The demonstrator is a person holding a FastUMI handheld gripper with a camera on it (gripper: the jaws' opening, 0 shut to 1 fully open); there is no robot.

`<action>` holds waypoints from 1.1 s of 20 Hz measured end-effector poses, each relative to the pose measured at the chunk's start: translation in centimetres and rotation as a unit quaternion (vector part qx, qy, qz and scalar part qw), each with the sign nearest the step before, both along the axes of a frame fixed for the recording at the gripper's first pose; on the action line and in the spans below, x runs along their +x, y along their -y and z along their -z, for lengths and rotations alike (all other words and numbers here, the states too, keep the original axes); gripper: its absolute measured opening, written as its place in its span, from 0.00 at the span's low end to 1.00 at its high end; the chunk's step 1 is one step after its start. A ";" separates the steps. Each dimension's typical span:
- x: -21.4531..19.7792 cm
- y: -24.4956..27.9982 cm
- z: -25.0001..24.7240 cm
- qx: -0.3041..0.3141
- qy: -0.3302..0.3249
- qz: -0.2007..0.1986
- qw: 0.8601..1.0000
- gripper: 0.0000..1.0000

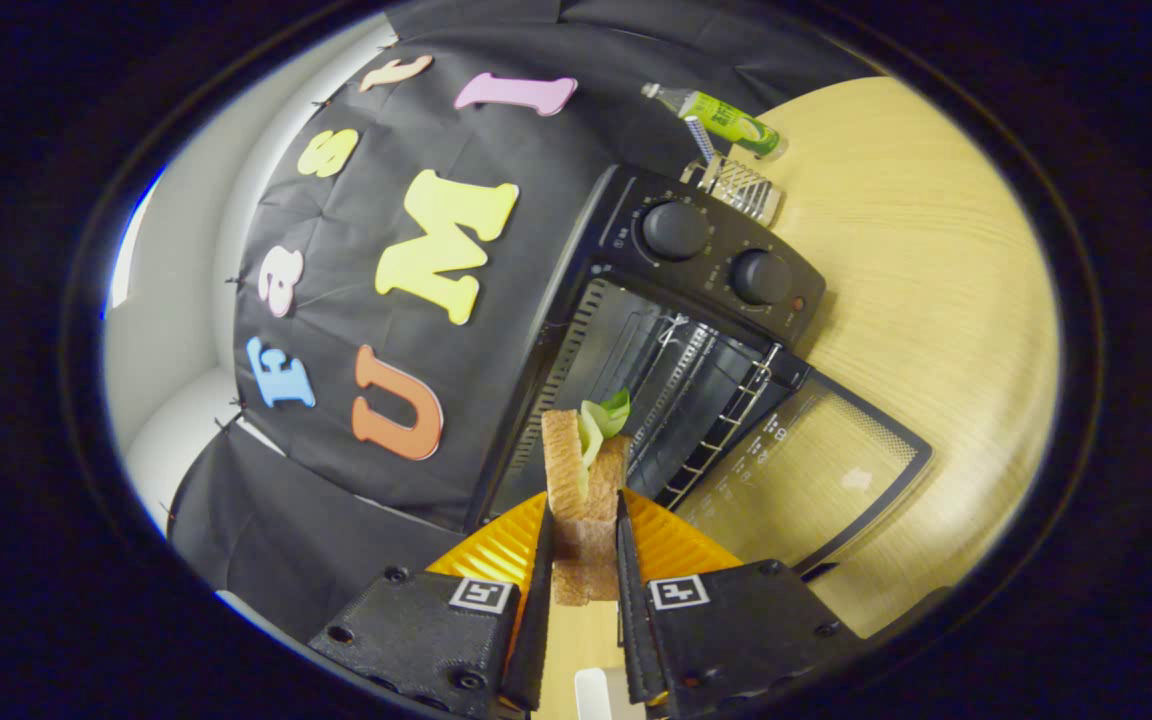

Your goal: Open the toaster oven, put the food inside, and close the toaster oven door.

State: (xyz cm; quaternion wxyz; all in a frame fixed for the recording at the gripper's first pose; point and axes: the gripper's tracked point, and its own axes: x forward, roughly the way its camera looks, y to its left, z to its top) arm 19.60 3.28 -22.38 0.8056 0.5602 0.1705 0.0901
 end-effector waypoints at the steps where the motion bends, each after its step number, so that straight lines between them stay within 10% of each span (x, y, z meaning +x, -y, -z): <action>1: 0.8 0.5 0.1 0.028 -0.001 0.019 0.999 0.37; 6: 5.0 3.4 1.8 0.083 -0.004 0.127 0.988 0.36; 22: 11.7 -1.5 3.5 0.031 -0.032 0.173 0.984 0.37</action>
